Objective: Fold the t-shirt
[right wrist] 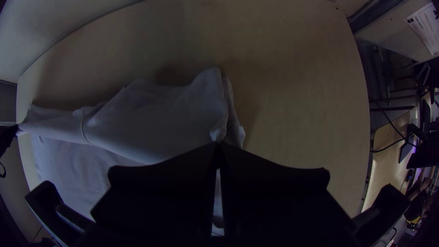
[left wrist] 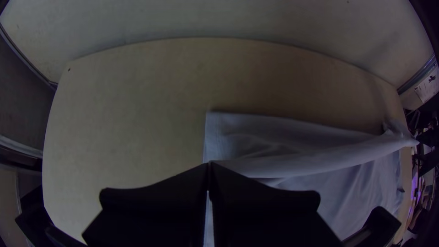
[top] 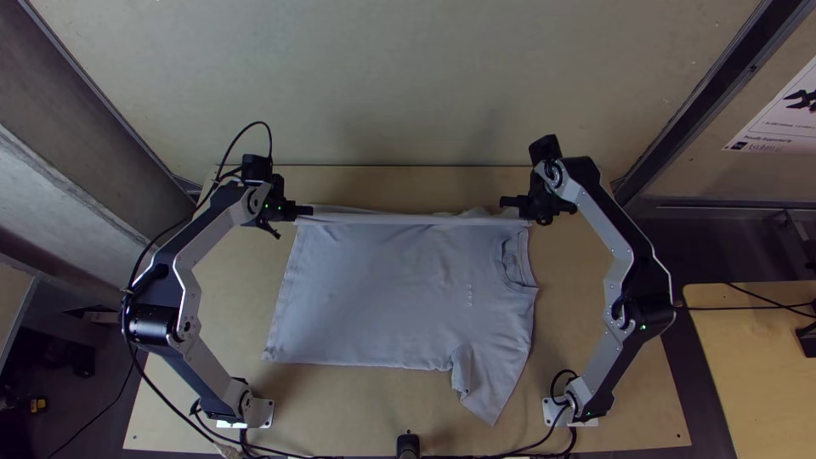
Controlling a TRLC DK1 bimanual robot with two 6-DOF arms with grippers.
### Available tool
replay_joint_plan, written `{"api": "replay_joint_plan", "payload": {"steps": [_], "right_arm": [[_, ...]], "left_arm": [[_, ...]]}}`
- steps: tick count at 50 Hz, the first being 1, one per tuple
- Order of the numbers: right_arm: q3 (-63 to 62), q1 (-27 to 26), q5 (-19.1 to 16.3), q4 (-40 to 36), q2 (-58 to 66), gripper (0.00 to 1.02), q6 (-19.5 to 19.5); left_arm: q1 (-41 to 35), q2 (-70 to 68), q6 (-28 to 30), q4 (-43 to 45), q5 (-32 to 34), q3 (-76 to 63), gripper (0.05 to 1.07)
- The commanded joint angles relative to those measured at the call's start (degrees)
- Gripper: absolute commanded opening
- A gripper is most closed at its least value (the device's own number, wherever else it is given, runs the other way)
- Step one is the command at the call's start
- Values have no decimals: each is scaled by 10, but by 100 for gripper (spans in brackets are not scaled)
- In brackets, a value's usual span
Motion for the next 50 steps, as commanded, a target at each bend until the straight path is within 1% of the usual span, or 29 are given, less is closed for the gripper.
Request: {"api": "replay_joint_plan", "payload": {"steps": [1,8,19,32,44,47,49,50], "right_arm": [[-57,2,10,11,-40,3,-8],[-115,3,11,27,-69,3,-7],[-190,9,10,60,-88,3,-6],[-254,15,10,103,-72,3,2],[-282,19,10,129,-49,3,2],[-285,19,11,130,-46,3,-1],[-286,19,12,130,-42,3,-7],[-287,20,15,130,-42,5,-14]], "left_arm": [[5,-41,22,10,3,-45,8],[24,-75,34,25,9,-87,8],[30,-90,44,40,9,-147,8],[13,-69,36,71,9,-186,8],[1,-42,23,104,8,-202,8],[2,-36,15,103,8,-200,11],[3,-32,7,103,8,-199,22],[4,-29,1,100,8,-198,29]]}}
